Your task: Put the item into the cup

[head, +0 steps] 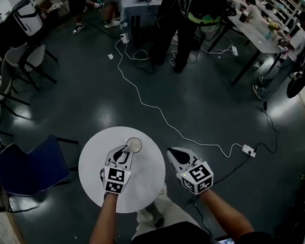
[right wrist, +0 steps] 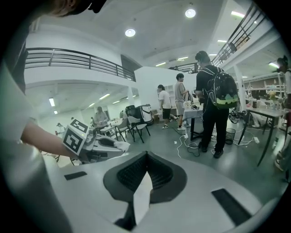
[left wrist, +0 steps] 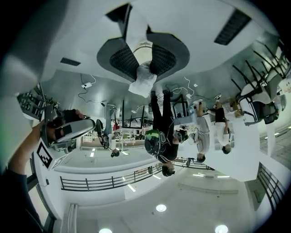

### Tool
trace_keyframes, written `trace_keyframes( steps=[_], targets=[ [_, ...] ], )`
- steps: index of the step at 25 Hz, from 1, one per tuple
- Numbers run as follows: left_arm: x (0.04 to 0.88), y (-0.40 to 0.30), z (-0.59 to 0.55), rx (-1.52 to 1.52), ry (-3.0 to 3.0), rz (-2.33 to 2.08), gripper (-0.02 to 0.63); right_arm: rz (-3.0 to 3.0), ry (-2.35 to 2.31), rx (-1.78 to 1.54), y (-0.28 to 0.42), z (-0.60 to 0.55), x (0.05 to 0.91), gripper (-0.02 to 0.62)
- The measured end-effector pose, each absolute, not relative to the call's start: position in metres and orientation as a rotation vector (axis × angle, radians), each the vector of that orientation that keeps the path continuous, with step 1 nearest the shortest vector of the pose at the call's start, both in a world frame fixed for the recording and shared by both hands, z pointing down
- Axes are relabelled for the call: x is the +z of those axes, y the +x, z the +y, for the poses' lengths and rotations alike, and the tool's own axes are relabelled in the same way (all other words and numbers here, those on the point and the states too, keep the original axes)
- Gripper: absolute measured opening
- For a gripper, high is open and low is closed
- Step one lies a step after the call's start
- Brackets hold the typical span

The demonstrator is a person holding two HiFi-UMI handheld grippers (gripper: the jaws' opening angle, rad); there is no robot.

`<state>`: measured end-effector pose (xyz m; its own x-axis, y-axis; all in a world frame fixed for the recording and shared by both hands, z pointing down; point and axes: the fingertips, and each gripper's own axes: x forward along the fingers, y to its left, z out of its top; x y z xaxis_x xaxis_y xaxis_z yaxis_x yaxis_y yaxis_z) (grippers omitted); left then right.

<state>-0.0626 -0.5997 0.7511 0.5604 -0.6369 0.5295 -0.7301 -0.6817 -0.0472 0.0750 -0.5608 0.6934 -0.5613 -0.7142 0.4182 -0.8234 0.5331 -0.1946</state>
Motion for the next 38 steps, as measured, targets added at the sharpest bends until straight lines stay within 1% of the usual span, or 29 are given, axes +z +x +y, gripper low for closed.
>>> trace_keyframes(
  steps=[16, 19, 26, 38],
  targets=[
    [0.824, -0.047, -0.647, 0.820, 2.506, -1.125, 0.084, -2.409, 1.284, 0.645, 0.098, -0.588, 0.745, 0.017],
    [0.831, -0.047, -0.648, 0.826, 2.485, -1.128, 0.120, -2.402, 1.264, 0.656, 0.098, -0.587, 0.750, 0.017],
    [0.843, -0.049, -0.652, 0.815, 2.463, -1.141, 0.164, -2.396, 1.245, 0.674, 0.095, -0.589, 0.763, 0.017],
    [0.838, -0.056, -0.644, 0.790, 2.477, -1.128, 0.165, -2.389, 1.250, 0.671, 0.087, -0.585, 0.765, 0.017]
  ],
)
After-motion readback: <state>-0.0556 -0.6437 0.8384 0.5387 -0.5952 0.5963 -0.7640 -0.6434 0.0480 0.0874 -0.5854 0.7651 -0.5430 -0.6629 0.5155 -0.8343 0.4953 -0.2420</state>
